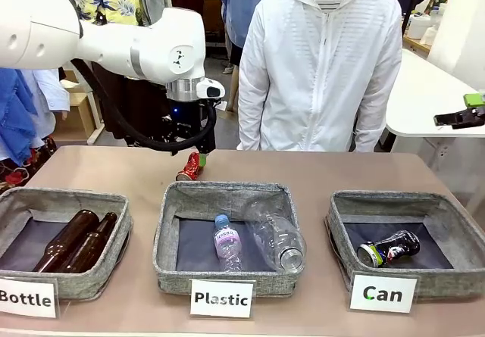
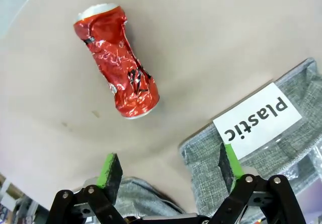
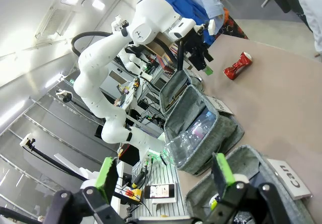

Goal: Sort the can waste into the basket.
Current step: Pick up the can waste from the table and place it in the right Fabric basket.

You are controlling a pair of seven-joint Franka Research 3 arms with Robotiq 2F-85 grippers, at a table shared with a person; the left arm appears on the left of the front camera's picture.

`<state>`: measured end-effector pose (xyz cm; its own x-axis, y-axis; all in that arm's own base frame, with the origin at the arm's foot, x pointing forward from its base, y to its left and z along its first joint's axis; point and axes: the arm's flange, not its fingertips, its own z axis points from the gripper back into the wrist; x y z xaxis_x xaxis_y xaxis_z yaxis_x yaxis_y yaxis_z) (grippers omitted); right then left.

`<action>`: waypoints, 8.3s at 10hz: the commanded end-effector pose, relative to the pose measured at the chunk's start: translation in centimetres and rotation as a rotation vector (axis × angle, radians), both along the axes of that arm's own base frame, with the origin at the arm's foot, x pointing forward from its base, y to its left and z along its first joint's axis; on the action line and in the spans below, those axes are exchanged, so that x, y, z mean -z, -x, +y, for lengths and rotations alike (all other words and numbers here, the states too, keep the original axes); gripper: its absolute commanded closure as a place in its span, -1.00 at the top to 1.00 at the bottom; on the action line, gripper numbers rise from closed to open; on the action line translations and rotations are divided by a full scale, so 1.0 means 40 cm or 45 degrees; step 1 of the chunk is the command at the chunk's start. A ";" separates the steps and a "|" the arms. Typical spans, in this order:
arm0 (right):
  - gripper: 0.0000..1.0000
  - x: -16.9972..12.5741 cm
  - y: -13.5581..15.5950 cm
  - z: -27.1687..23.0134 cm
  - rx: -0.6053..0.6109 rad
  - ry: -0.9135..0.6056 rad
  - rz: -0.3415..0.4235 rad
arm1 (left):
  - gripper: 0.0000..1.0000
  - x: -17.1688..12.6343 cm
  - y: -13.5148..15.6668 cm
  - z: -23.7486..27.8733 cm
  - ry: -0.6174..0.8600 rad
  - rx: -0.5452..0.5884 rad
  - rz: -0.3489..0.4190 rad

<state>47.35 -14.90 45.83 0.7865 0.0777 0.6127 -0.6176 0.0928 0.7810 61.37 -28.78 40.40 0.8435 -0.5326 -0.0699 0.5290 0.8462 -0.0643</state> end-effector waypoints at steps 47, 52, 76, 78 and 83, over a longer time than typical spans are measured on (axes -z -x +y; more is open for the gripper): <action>1.00 -0.007 0.002 0.000 -0.001 0.010 -0.019 | 1.00 0.235 -0.167 0.056 0.111 -0.220 -0.072; 1.00 -0.007 0.002 0.000 -0.001 0.010 -0.019 | -1.00 0.234 -0.167 0.059 0.090 -0.241 -0.077; 1.00 -0.135 0.198 -0.166 -0.058 0.425 0.080 | -1.00 -0.304 0.500 -0.279 0.547 1.132 -0.676; 1.00 -0.108 0.324 -0.274 0.056 0.645 0.119 | -1.00 -0.250 0.510 -0.584 0.666 1.250 -0.679; 1.00 -0.114 0.404 -0.355 0.097 0.703 0.124 | -1.00 -0.054 0.533 -0.989 0.622 1.419 -0.485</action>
